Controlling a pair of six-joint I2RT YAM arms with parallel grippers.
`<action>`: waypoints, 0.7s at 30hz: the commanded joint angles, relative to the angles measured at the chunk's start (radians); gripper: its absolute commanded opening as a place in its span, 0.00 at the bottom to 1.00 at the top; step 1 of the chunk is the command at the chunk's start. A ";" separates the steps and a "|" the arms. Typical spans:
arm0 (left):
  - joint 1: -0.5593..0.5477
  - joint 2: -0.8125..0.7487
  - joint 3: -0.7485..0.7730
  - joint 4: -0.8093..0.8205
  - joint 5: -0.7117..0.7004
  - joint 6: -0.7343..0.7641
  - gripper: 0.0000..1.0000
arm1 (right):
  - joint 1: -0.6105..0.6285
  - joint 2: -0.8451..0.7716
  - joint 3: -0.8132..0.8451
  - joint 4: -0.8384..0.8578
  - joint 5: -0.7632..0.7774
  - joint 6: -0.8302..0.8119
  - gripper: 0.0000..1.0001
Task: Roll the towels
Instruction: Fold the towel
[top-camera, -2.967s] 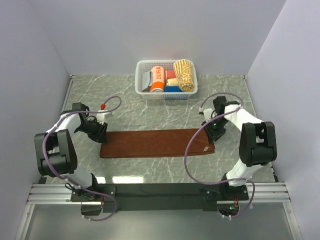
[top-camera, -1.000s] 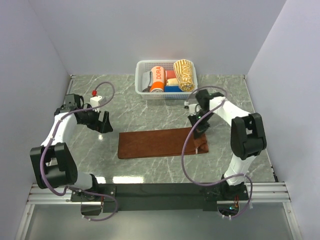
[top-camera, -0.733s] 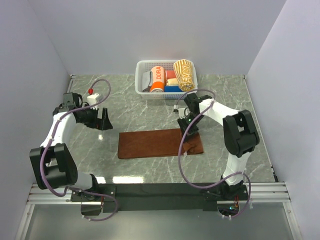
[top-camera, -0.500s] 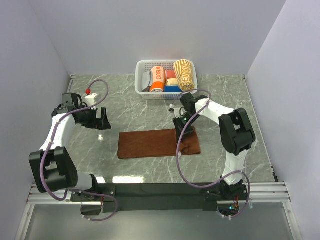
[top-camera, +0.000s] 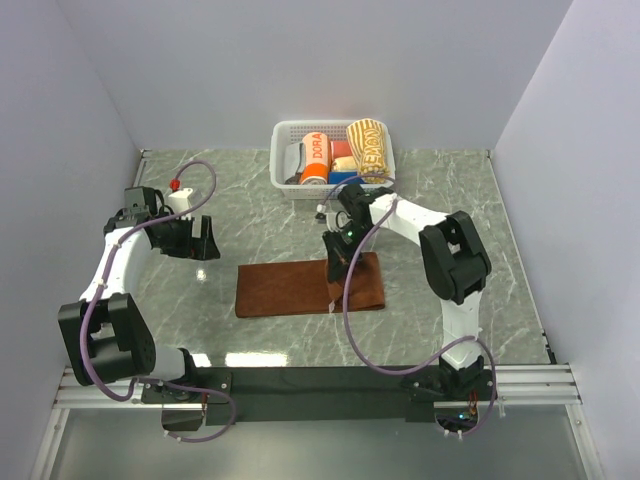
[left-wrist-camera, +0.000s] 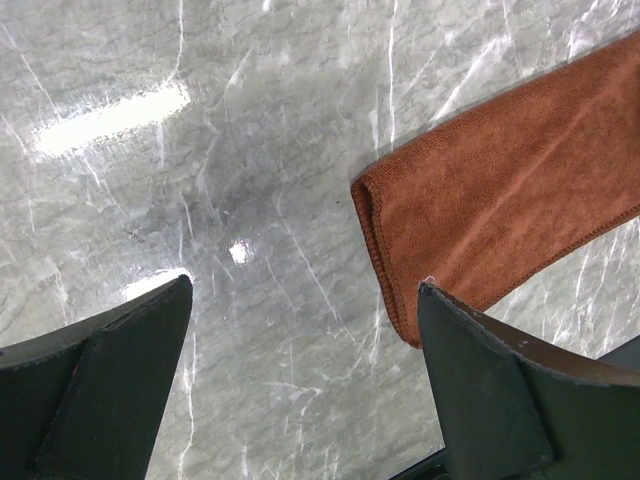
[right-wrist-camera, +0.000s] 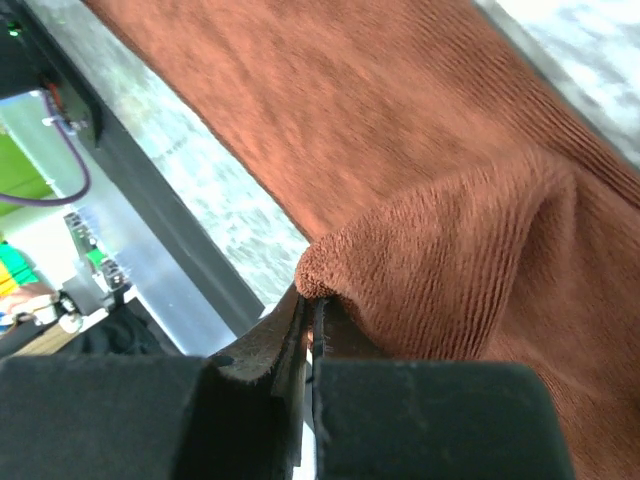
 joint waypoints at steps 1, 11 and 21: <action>0.004 -0.008 0.006 -0.006 -0.010 -0.001 1.00 | 0.034 0.011 0.060 0.014 -0.055 0.033 0.00; 0.005 0.003 -0.003 -0.004 -0.005 0.009 1.00 | 0.075 0.069 0.136 0.005 -0.080 0.045 0.00; 0.011 0.000 -0.006 -0.009 0.000 0.029 0.99 | 0.114 0.135 0.218 -0.031 -0.127 0.045 0.00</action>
